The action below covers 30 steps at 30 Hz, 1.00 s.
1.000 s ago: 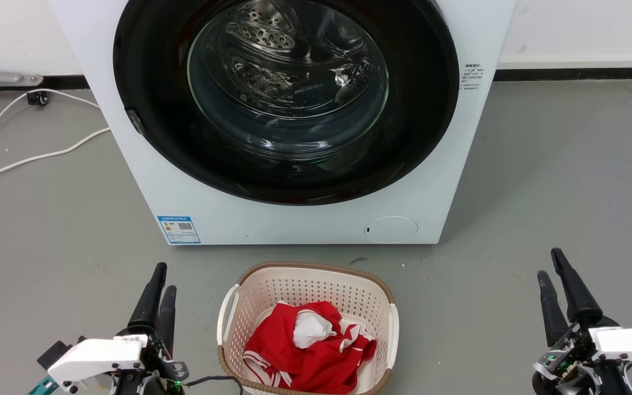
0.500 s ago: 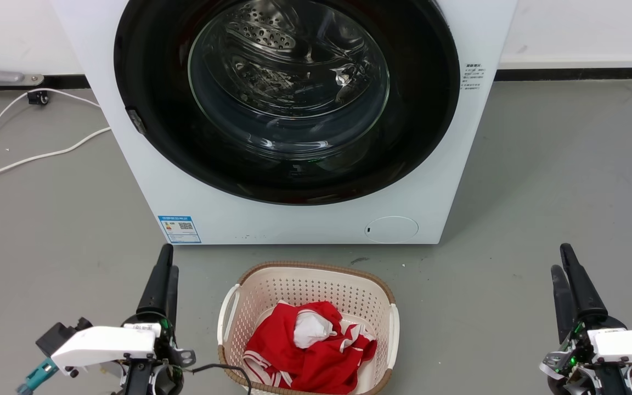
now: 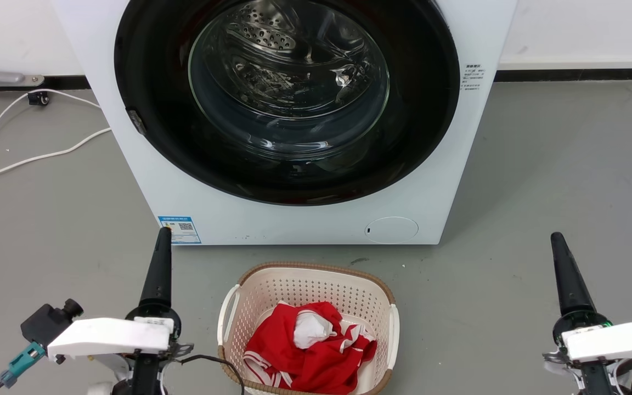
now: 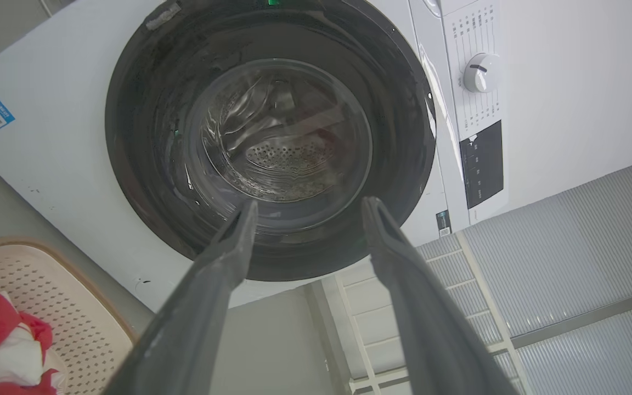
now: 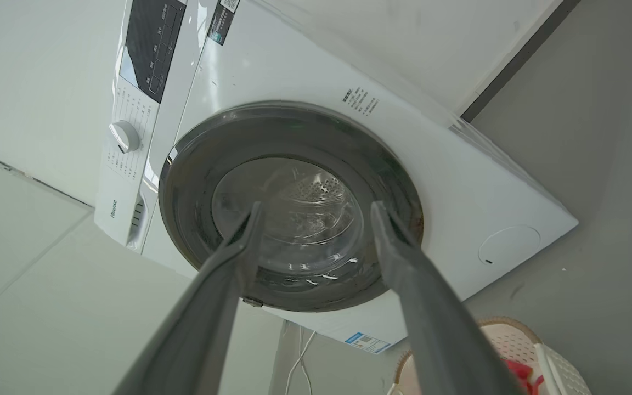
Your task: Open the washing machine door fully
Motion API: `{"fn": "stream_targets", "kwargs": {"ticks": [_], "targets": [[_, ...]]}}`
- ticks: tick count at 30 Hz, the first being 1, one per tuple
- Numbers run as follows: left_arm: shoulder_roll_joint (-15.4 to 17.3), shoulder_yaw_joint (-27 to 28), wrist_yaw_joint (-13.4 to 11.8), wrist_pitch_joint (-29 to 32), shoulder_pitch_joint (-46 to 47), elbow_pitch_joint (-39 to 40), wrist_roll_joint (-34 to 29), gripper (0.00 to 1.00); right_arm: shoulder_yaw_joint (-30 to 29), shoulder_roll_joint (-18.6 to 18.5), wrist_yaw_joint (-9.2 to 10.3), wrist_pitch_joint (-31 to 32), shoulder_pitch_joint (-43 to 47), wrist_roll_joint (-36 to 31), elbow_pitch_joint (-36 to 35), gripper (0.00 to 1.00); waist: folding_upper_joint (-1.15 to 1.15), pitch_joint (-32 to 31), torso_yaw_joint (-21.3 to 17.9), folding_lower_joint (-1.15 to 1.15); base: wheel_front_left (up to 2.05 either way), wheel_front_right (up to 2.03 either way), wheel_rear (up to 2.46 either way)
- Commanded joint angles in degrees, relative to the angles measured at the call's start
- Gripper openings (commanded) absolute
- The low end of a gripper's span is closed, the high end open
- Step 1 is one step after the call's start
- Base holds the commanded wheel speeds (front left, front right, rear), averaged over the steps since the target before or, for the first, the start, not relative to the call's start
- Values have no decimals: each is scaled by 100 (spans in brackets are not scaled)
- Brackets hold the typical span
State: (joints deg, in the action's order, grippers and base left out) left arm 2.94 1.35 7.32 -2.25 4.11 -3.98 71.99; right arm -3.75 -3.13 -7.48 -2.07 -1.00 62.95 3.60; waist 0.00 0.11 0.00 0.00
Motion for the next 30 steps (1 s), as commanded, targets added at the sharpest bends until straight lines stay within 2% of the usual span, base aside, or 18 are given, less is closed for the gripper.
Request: {"fn": "stream_targets", "kwargs": {"ticks": [1,2,3,12,23,30], "targets": [[18,-21,12,-62,65,172,-369,100,36,-7,-1,-68,-30,-459,-217,100,0,0,2,0,0,0,0],[18,-9,13,-80,69,211,-484,100,39,-6,-1,-88,-18,-627,-263,100,0,0,3,0,0,0,0],[17,-15,13,-140,63,306,-909,100,73,-3,-1,-149,25,-1098,-378,100,0,0,3,0,0,0,0],[14,-120,-16,-312,-22,386,-2261,100,167,2,-1,-317,161,-2417,-592,100,0,-13,4,0,0,0,0],[23,-287,-191,-497,-103,313,-3653,100,106,7,-1,-361,308,-3496,-639,100,0,-7,-21,0,0,0,0],[83,-374,-312,-588,-136,271,-4190,100,115,11,-1,-321,365,-3968,-686,100,0,-5,-22,0,0,0,0]]}}
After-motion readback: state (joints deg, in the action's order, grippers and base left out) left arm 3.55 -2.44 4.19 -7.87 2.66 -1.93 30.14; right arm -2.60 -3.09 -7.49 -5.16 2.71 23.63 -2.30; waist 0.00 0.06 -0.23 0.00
